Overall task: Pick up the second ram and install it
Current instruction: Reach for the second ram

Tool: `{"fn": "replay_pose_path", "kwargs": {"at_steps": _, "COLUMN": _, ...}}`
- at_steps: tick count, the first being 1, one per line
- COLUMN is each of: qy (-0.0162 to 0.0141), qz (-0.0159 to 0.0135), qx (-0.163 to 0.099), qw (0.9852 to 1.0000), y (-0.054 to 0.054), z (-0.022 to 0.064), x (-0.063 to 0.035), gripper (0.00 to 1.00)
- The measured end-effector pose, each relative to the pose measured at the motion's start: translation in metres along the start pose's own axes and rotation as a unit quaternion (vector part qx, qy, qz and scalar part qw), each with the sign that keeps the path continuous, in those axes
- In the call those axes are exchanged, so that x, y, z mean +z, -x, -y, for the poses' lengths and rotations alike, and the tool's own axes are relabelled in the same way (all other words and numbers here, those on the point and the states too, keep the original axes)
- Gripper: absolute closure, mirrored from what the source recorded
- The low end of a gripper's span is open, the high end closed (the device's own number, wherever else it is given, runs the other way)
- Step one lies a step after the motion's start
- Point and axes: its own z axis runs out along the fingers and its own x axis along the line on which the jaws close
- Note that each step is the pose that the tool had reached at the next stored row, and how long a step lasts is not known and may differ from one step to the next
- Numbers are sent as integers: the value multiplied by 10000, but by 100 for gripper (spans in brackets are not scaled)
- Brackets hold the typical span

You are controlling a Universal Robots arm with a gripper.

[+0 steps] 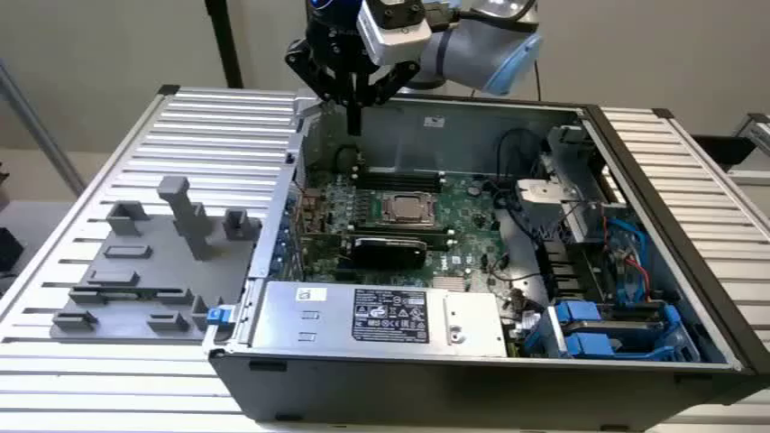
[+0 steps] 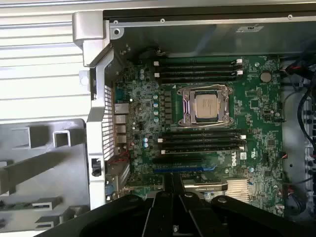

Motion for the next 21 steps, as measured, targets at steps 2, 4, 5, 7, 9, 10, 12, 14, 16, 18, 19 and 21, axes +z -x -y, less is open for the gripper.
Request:
{"fn": "replay_pose_path", "kwargs": {"at_steps": 2, "qy": 0, "qz": 0, "qx": 0, "qw": 10000, "y": 0, "z": 0, "x": 0, "gripper": 100}}
{"fn": "replay_pose_path", "kwargs": {"at_steps": 4, "qy": 0, "qz": 0, "qx": 0, "qw": 10000, "y": 0, "z": 0, "x": 0, "gripper": 100}}
{"fn": "replay_pose_path", "kwargs": {"at_steps": 5, "qy": 0, "qz": 0, "qx": 0, "qw": 10000, "y": 0, "z": 0, "x": 0, "gripper": 100}}
{"fn": "replay_pose_path", "kwargs": {"at_steps": 7, "qy": -1, "qz": 0, "qx": 0, "qw": 10000, "y": 0, "z": 0, "x": -1, "gripper": 100}}
{"fn": "replay_pose_path", "kwargs": {"at_steps": 9, "qy": -1, "qz": 0, "qx": 0, "qw": 10000, "y": 0, "z": 0, "x": -1, "gripper": 100}}
{"fn": "replay_pose_path", "kwargs": {"at_steps": 10, "qy": -1, "qz": -1, "qx": 0, "qw": 10000, "y": 0, "z": 0, "x": -1, "gripper": 100}}
{"fn": "replay_pose_path", "kwargs": {"at_steps": 12, "qy": -1, "qz": 0, "qx": 0, "qw": 10000, "y": 0, "z": 0, "x": -1, "gripper": 100}}
{"fn": "replay_pose_path", "kwargs": {"at_steps": 14, "qy": -2, "qz": -2, "qx": 0, "qw": 10000, "y": -9, "z": 9, "x": -3, "gripper": 100}}
{"fn": "replay_pose_path", "kwargs": {"at_steps": 16, "qy": 0, "qz": 0, "qx": 1, "qw": 10000, "y": -57, "z": 52, "x": -4, "gripper": 100}}
{"fn": "replay_pose_path", "kwargs": {"at_steps": 18, "qy": -1, "qz": 2, "qx": 0, "qw": 10000, "y": -138, "z": 102, "x": -8, "gripper": 100}}
{"fn": "replay_pose_path", "kwargs": {"at_steps": 19, "qy": -1, "qz": 2, "qx": 0, "qw": 10000, "y": -180, "z": 127, "x": -11, "gripper": 100}}
{"fn": "replay_pose_path", "kwargs": {"at_steps": 21, "qy": 0, "qz": 5, "qx": 0, "qw": 10000, "y": -268, "z": 174, "x": -15, "gripper": 100}}
